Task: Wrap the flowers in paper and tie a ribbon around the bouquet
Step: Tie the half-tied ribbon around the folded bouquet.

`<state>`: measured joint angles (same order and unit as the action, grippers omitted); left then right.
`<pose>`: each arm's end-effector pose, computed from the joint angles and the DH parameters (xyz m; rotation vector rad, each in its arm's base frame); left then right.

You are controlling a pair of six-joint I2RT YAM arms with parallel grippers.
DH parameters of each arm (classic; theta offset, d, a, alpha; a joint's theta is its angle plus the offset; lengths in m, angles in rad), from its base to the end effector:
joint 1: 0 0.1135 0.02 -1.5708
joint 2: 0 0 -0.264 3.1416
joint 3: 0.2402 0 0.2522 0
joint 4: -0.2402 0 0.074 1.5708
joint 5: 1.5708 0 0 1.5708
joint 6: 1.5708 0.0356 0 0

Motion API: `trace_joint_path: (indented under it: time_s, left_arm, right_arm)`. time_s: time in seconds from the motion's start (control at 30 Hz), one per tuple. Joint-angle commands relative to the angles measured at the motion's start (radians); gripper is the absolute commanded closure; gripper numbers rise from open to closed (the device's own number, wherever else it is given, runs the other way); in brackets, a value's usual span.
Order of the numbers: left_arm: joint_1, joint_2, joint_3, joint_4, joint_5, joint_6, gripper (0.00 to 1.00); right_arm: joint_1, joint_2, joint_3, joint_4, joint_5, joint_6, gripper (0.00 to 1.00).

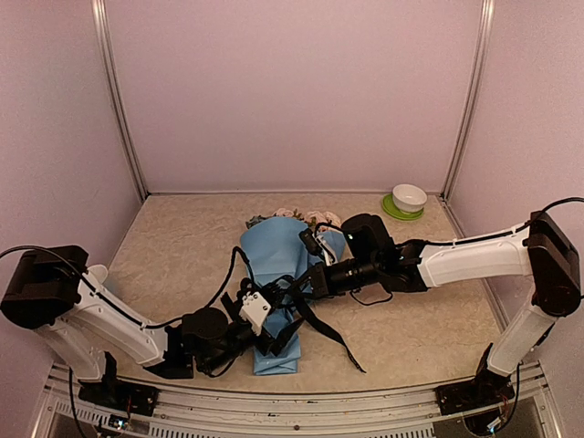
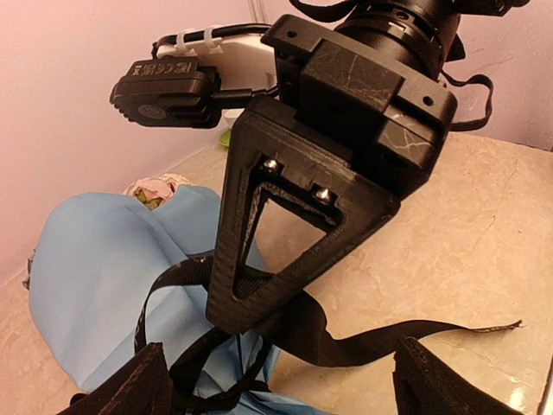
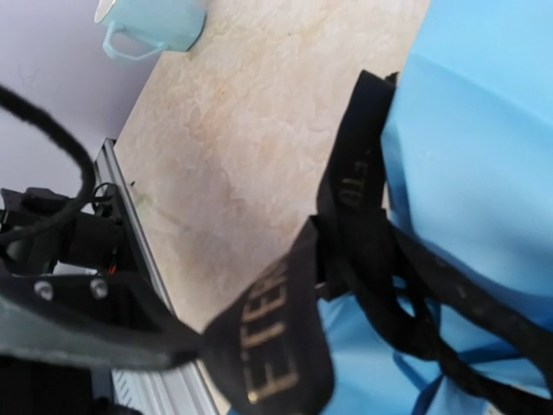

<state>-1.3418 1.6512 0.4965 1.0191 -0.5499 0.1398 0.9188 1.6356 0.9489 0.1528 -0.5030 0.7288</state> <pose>0.0859 -0.2865 0.1627 0.8164 1.4967 -0.4319 0.2018 0.2927 0.2145 -0.5763 2.3495 1.4198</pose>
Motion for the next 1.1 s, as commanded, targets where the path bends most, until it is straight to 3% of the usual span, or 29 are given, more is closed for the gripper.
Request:
trace_joint_path:
  time_s: [0.0, 0.07, 0.23, 0.4, 0.63, 0.77, 1.07]
  left_arm:
    - [-0.014, -0.039, -0.045, 0.075, 0.021, -0.014, 0.08]
    - [-0.012, -0.019, -0.022, 0.080, -0.029, 0.017, 0.02]
    - [0.005, 0.117, 0.080, 0.146, -0.164, 0.143, 0.01]
    - [0.051, 0.133, 0.073, 0.165, -0.151, 0.068, 0.02]
    - [0.074, 0.113, 0.041, 0.146, -0.025, 0.024, 0.29]
    - [0.078, 0.131, 0.050, 0.143, -0.033, 0.017, 0.32]
    - [0.092, 0.126, 0.065, 0.118, -0.028, 0.006, 0.61]
  right_arm:
    - [0.000, -0.030, -0.002, 0.012, 0.022, 0.011, 1.00]
    - [-0.001, -0.028, -0.005, 0.011, 0.021, 0.011, 1.00]
    - [-0.001, -0.022, 0.001, 0.008, 0.020, 0.012, 1.00]
    - [0.000, -0.021, -0.001, 0.006, 0.025, 0.015, 1.00]
    - [0.002, -0.009, 0.007, 0.016, 0.014, 0.018, 1.00]
    - [0.004, -0.008, 0.006, 0.027, 0.009, 0.024, 1.00]
    - [0.005, -0.004, 0.005, 0.031, -0.006, 0.031, 1.00]
